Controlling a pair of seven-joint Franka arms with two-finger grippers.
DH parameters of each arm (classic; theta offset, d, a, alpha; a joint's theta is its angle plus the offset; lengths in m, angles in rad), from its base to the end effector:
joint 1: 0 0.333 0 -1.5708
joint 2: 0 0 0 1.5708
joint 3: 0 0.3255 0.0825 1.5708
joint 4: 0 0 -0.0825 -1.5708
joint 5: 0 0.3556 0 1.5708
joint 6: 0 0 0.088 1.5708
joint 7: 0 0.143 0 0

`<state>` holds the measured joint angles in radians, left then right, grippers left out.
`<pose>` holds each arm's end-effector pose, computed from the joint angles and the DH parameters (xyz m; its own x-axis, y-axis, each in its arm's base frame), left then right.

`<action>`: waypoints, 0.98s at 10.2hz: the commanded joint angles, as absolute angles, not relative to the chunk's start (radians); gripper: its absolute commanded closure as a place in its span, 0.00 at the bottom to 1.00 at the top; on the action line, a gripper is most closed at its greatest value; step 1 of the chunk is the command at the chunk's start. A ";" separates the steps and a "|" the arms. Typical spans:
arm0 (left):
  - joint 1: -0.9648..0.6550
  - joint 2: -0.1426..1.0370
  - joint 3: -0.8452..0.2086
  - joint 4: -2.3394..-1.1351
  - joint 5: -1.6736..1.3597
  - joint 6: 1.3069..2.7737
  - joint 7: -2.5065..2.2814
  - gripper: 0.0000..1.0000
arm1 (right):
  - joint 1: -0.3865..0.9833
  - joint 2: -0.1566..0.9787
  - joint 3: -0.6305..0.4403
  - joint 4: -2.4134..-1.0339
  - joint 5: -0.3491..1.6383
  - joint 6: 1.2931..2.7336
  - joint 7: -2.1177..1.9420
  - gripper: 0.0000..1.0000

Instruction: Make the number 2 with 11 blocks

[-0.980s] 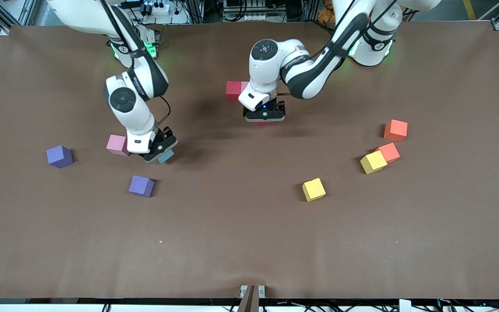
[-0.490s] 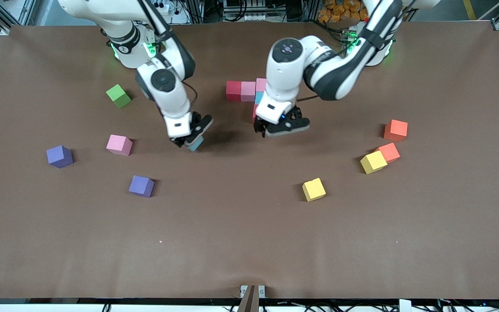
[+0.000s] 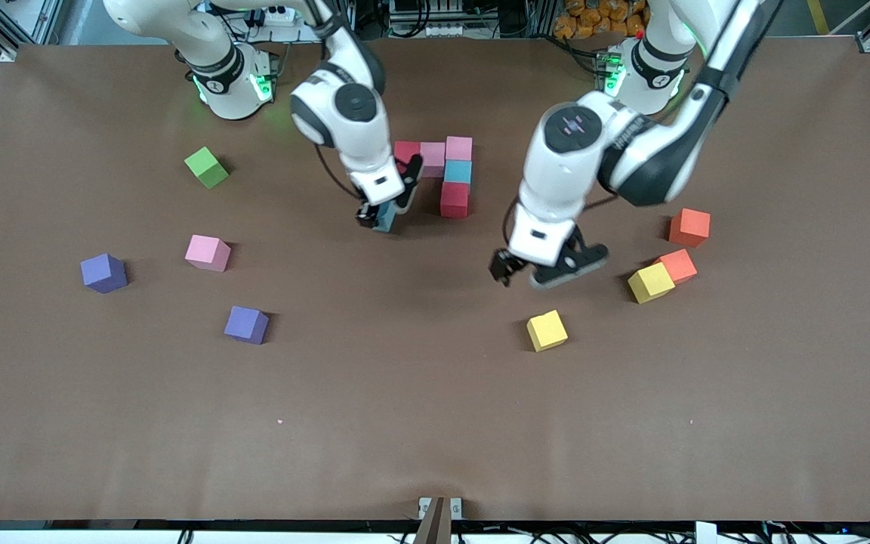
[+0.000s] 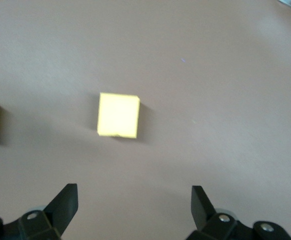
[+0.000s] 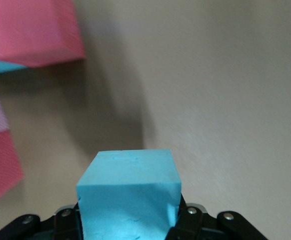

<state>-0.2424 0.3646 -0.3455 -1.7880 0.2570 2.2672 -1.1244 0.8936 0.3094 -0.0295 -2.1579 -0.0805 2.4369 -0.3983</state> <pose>0.5490 -0.3291 0.3615 0.9032 0.4038 0.1455 0.3961 -0.9147 0.0800 0.3573 0.4153 0.2462 0.2433 0.9685 -0.0528 0.9696 -0.2413 0.0420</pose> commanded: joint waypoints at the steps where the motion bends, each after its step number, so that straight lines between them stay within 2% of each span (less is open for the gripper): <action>1: -0.218 0.446 -0.302 -1.708 0.195 2.249 -1.028 0.00 | 0.931 0.446 -0.038 -1.995 -0.092 2.381 -0.443 0.48; 6: -0.176 0.604 -0.279 -1.550 0.201 2.247 -0.990 0.00 | 1.003 0.494 -0.037 -1.974 -0.087 2.393 -0.468 0.48; 10: -0.187 0.607 -0.224 -1.551 0.202 2.234 -0.899 0.00 | 1.034 0.495 -0.035 -1.983 -0.080 2.398 -0.466 0.49</action>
